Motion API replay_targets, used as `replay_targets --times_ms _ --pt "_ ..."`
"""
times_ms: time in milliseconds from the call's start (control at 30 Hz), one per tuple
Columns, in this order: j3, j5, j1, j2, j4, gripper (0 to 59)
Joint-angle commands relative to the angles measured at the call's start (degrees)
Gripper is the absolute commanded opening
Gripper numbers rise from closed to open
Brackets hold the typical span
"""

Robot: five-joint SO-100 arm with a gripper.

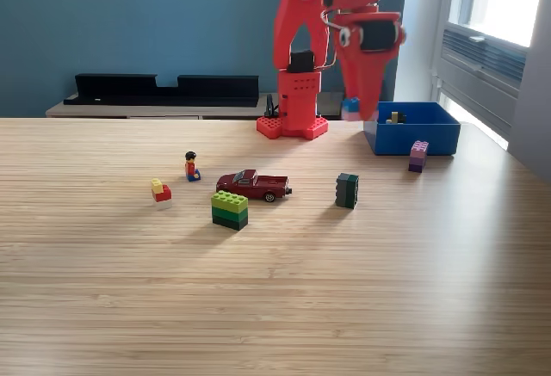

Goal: Grasp a lego block and put it in the bin.

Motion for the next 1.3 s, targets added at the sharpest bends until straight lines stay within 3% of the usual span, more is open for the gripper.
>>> replay_targets --times_ms 33,233,533,967,1000,1067,1167,1300 --pt "4.04 -4.31 -14.85 16.08 1.23 0.0" --pt "8.0 -7.29 -30.32 16.61 1.23 0.0" --pt "10.99 -11.87 -48.08 5.71 1.23 0.1" --pt "-3.25 -13.36 -51.42 -5.63 6.94 0.3" --pt "-3.52 -13.8 -51.33 -5.89 6.94 1.1" --pt "-3.6 -14.59 -51.24 -6.33 7.03 13.0" --pt "-3.6 -15.38 -51.24 -6.59 7.12 25.6" --pt "-3.78 -15.82 -50.89 -6.59 7.12 28.2"
